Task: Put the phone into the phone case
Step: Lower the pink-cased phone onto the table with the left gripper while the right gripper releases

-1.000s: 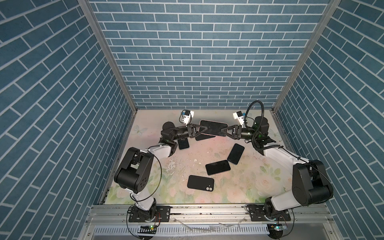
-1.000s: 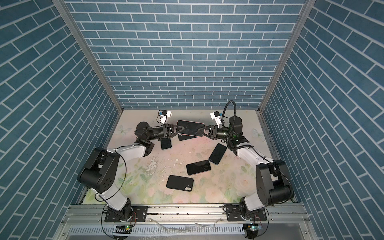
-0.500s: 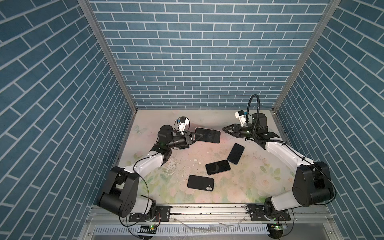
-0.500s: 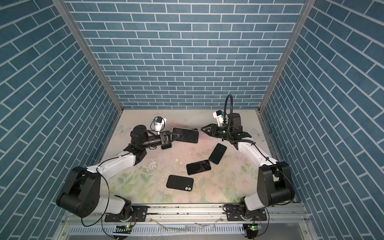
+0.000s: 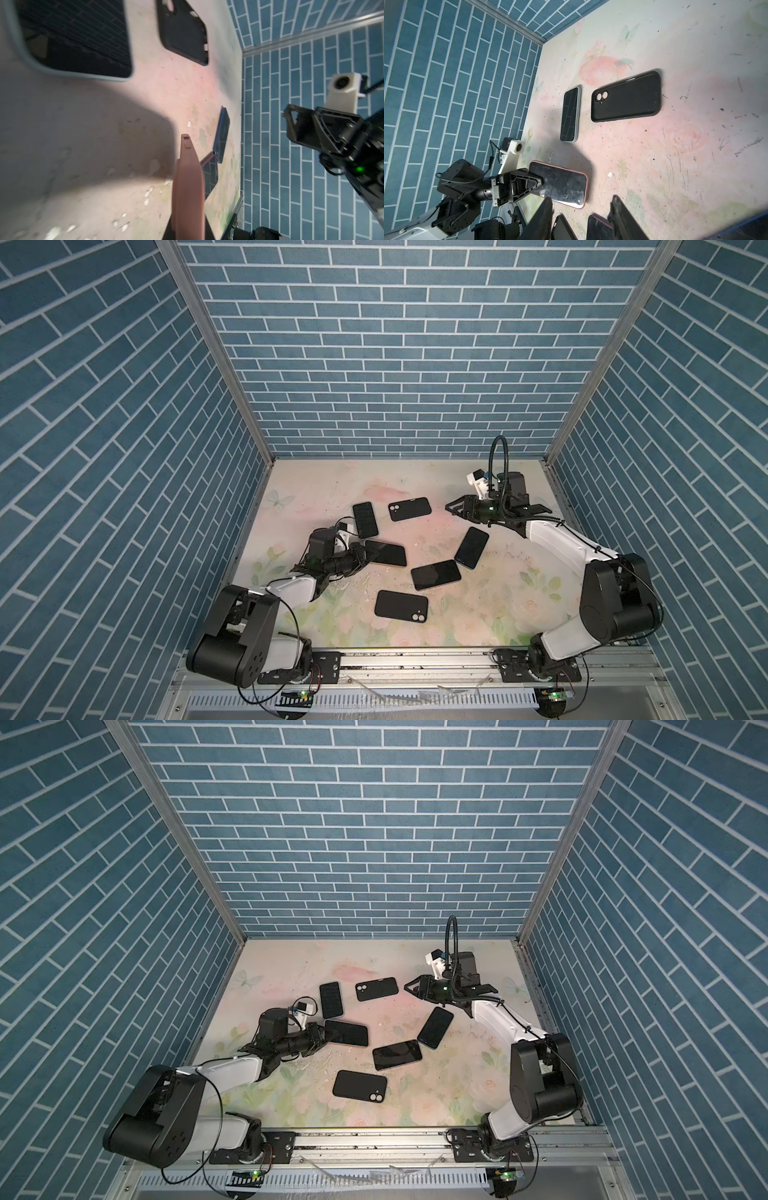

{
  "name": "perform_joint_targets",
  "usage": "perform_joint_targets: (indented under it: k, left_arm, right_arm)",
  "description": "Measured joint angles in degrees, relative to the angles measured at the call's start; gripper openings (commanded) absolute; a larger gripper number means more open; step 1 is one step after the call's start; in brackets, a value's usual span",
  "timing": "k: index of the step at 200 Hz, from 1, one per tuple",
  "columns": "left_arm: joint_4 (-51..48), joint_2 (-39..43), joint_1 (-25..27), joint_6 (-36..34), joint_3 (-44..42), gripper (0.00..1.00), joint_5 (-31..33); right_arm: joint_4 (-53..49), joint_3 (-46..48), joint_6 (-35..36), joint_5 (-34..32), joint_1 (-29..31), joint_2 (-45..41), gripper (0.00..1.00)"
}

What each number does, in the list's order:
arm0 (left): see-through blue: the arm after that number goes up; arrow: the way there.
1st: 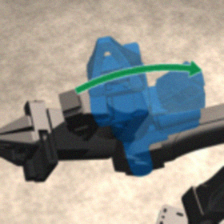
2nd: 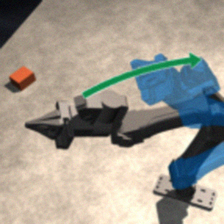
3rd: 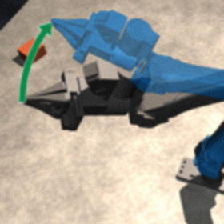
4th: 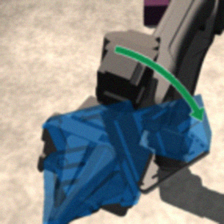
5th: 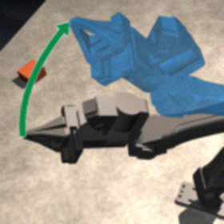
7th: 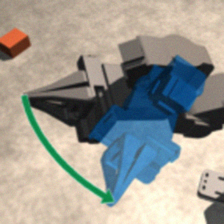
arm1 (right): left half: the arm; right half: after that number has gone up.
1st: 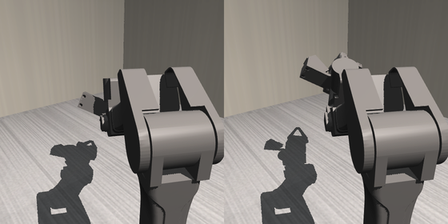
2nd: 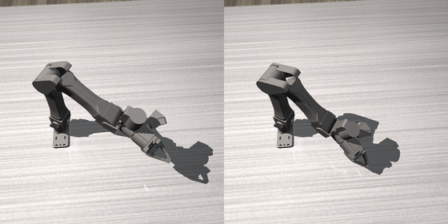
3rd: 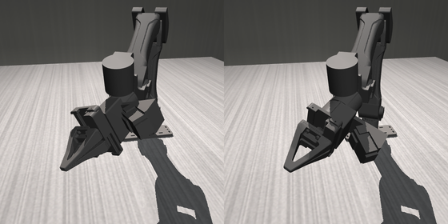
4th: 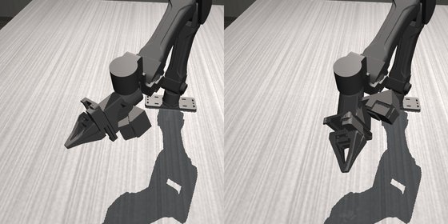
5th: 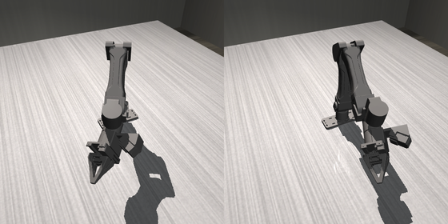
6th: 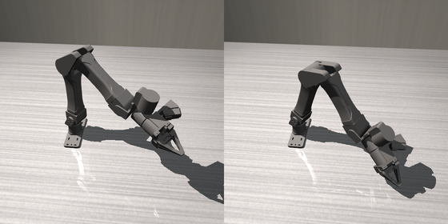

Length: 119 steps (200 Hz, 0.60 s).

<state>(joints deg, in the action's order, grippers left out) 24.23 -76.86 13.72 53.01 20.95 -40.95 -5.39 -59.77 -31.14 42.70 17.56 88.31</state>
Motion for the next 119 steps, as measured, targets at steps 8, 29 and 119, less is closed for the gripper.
perform_joint_targets:
  k: [8,29,119]
  left_arm:
    - [-0.4,-0.3,-0.9,0.3,-0.1,0.0,-0.1]
    - [0.8,-1.8,-2.0,0.8,0.0,0.0,-0.6]
    - [10.4,-9.2,-6.5,3.7,-0.2,0.19,-0.3]
  right_arm:
    - [0.0,0.0,0.0,0.0,0.1,0.0,0.46]
    - [0.0,0.0,0.0,-0.1,0.1,0.0,0.46]
    - [-0.1,0.0,0.1,-0.3,0.3,0.0,0.46]
